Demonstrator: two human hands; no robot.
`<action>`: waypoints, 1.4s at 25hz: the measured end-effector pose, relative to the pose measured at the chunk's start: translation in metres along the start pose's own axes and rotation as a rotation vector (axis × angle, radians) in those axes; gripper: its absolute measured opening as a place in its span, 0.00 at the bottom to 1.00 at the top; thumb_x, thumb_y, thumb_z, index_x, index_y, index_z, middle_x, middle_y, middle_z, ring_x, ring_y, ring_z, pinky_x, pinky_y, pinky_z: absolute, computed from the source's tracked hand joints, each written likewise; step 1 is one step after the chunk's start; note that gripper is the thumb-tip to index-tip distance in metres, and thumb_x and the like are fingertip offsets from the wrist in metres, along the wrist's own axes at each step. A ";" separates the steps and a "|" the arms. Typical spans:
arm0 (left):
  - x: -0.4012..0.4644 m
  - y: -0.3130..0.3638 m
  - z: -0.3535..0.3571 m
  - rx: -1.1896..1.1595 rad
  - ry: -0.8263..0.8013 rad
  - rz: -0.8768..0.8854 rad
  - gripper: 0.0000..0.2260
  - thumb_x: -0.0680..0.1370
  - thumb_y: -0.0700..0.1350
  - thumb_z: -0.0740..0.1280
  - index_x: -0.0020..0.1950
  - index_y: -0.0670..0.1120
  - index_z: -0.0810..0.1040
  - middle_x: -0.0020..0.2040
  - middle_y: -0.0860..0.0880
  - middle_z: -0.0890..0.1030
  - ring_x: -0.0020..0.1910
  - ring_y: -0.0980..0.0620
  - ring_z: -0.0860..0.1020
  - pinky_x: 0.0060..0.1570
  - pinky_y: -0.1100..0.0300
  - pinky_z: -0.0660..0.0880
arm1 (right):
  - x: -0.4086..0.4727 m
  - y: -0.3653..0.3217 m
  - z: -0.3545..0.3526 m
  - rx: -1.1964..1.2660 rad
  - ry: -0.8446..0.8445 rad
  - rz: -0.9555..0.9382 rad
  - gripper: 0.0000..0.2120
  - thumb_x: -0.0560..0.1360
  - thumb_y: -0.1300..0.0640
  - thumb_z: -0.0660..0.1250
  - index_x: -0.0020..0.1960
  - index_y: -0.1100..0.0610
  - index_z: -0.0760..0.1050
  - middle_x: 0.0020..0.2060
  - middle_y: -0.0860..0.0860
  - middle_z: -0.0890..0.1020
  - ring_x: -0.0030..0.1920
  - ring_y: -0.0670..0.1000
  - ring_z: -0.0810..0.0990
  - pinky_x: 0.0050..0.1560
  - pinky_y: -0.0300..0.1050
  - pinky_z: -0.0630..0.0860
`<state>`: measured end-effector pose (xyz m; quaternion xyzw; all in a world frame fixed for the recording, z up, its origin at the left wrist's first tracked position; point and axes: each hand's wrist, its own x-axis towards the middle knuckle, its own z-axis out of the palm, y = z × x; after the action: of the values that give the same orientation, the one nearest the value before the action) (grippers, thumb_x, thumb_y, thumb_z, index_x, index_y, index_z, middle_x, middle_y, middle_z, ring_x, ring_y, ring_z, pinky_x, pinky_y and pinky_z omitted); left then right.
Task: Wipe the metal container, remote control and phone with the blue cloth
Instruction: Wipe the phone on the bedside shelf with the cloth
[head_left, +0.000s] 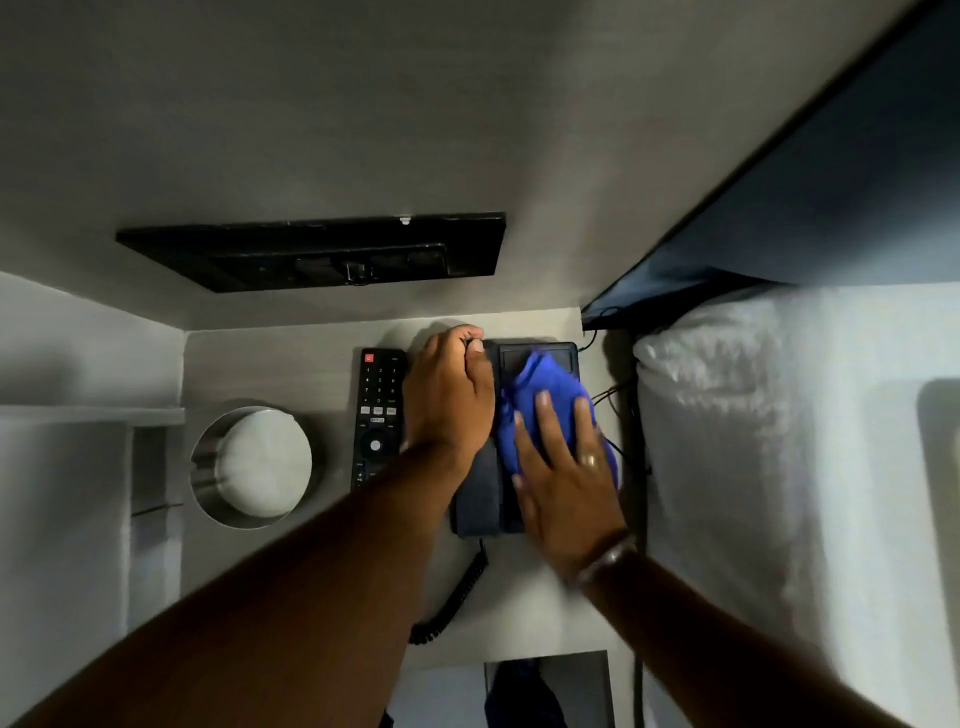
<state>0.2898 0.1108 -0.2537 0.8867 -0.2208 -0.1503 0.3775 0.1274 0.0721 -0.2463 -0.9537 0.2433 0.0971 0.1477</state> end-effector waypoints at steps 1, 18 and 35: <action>0.000 -0.001 0.000 0.029 0.008 0.023 0.15 0.80 0.49 0.54 0.54 0.46 0.79 0.51 0.47 0.82 0.48 0.52 0.76 0.50 0.57 0.75 | -0.026 -0.004 0.007 -0.020 -0.062 -0.012 0.33 0.75 0.48 0.55 0.76 0.53 0.47 0.76 0.58 0.53 0.74 0.69 0.45 0.67 0.68 0.60; 0.001 0.004 -0.006 0.157 -0.088 0.063 0.16 0.79 0.51 0.53 0.52 0.46 0.77 0.48 0.45 0.82 0.46 0.45 0.79 0.48 0.50 0.77 | 0.010 -0.004 -0.008 -0.122 -0.036 0.048 0.28 0.74 0.49 0.58 0.72 0.55 0.60 0.76 0.54 0.58 0.74 0.64 0.55 0.69 0.65 0.58; -0.002 0.006 -0.008 0.223 -0.096 0.072 0.16 0.77 0.52 0.55 0.56 0.47 0.77 0.52 0.46 0.82 0.53 0.44 0.78 0.55 0.46 0.74 | 0.050 0.005 -0.019 -0.025 -0.040 0.055 0.35 0.71 0.58 0.58 0.76 0.51 0.49 0.76 0.55 0.56 0.73 0.69 0.50 0.70 0.65 0.60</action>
<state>0.2904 0.1127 -0.2433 0.9065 -0.2854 -0.1534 0.2707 0.1704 0.0402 -0.2422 -0.9462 0.2654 0.1234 0.1381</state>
